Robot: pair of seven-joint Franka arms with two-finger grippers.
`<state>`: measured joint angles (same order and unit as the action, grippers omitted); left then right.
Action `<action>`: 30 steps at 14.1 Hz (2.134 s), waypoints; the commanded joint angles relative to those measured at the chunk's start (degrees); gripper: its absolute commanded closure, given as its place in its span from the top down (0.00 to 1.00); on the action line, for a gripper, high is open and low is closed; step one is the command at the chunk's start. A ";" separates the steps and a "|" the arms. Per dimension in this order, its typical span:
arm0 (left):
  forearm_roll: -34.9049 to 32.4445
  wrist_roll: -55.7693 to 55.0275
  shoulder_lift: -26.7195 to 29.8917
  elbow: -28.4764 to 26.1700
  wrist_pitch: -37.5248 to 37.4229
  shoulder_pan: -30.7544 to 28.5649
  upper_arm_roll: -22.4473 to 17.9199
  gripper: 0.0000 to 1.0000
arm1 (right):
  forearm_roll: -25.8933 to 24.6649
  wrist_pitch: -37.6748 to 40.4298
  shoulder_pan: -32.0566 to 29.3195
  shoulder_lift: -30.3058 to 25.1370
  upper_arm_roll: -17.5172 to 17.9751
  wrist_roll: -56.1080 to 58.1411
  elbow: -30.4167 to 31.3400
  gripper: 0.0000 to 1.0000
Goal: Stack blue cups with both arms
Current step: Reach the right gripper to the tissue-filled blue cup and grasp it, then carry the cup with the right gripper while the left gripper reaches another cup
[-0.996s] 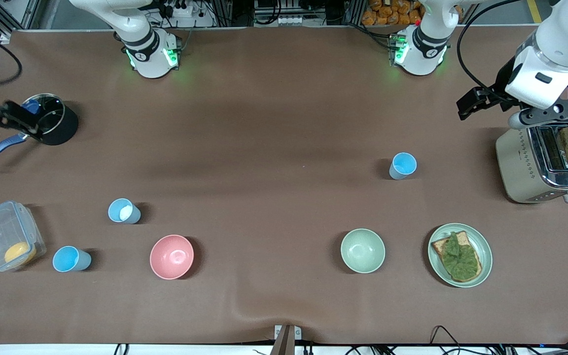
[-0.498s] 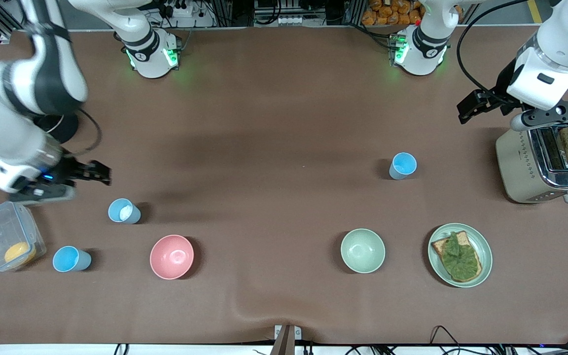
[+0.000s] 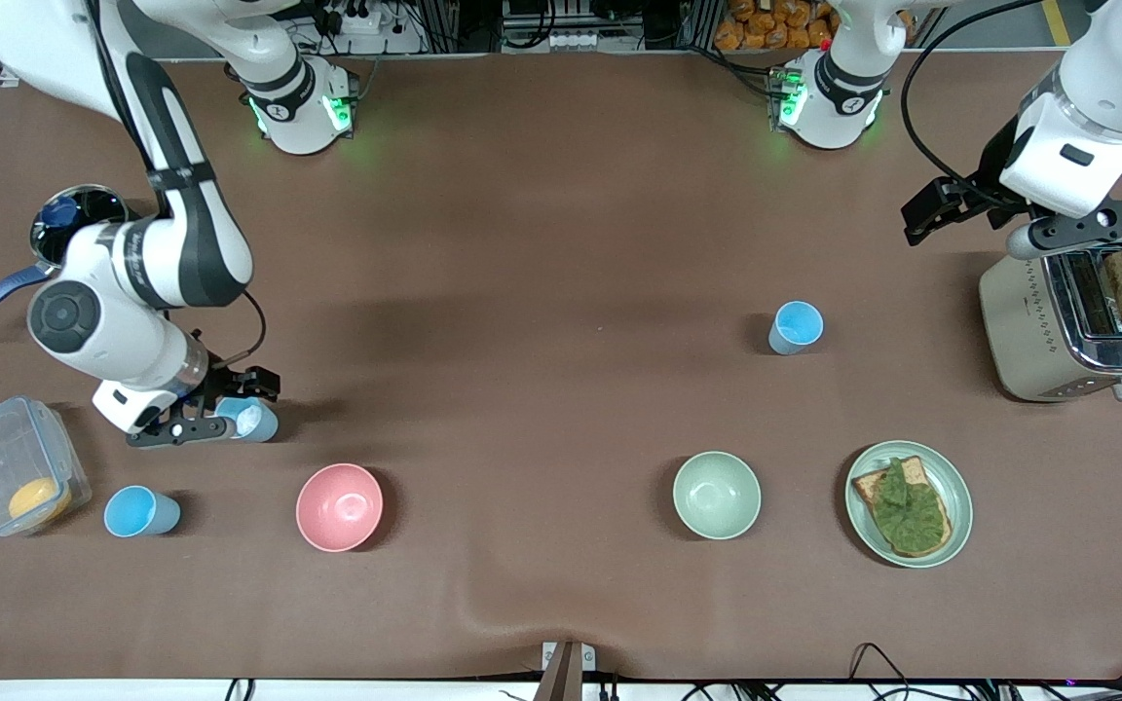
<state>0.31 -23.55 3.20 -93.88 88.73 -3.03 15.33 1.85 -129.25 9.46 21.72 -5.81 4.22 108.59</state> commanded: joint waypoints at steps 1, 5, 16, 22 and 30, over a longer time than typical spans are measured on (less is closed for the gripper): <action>0.57 0.08 -0.92 1.07 0.22 -0.48 0.06 1.00 | 0.78 -3.62 -0.50 1.39 0.01 0.00 1.17 1.00; 0.92 0.08 -0.92 0.55 1.61 -0.83 -0.03 1.00 | 0.78 -7.50 -0.58 4.73 0.01 0.09 1.97 0.89; 0.56 0.07 -0.65 -1.74 3.03 -2.49 0.58 1.00 | 0.78 -2.01 2.30 3.95 0.10 -2.36 -1.78 0.00; 0.13 5.41 -4.08 -4.01 4.70 -2.33 1.99 1.00 | 1.31 15.79 20.82 4.46 0.10 -30.52 -17.70 0.00; 0.04 6.14 -3.29 -9.10 12.42 -2.24 1.99 1.00 | 3.59 12.46 40.01 17.11 0.27 -45.86 -29.48 0.00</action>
<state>0.31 -18.70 -1.69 -98.75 97.48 -4.70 17.17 4.47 -115.86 47.07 33.82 -4.58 -39.93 83.73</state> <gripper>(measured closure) 0.000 0.969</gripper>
